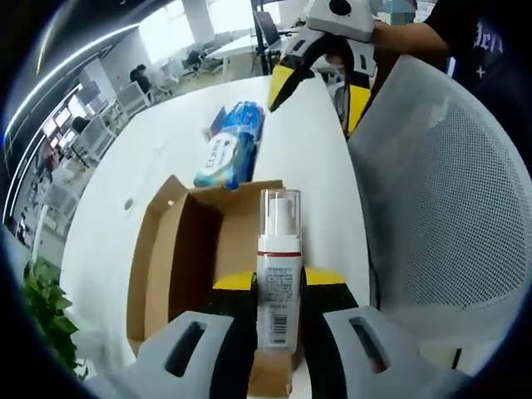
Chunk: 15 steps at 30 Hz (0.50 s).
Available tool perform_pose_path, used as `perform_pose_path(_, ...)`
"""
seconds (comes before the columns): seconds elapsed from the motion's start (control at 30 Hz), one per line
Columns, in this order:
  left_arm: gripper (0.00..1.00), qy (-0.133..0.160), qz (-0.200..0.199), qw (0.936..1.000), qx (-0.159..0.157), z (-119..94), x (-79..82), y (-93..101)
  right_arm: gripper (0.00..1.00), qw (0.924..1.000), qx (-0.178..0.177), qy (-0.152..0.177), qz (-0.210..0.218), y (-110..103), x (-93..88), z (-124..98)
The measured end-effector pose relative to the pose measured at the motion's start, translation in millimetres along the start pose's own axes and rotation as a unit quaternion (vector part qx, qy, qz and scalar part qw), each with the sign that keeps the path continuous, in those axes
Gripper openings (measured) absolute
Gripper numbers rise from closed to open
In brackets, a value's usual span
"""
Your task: Operate the shoe box by opening the lid, removing the specified soft item, and placing it in the target area until the item is outside and the box remains undamaged.
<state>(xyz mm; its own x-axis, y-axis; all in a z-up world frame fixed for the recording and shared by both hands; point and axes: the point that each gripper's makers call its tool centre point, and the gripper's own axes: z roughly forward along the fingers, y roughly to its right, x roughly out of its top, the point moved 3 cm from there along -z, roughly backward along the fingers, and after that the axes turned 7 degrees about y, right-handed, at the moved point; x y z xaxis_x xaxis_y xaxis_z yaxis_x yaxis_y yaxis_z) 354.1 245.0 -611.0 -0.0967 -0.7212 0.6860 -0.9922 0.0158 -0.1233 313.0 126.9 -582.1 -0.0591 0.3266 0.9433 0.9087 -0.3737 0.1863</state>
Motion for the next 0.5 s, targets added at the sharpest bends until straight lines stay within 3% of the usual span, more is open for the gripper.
perform_pose_path(0.5, 0.16, 0.06, -0.002, 0.9979, -0.021, 5.0, 25.6, 20.3, 0.29, 0.9994, 0.034, 0.005, -0.005, -12.8, 7.3, 23.5)
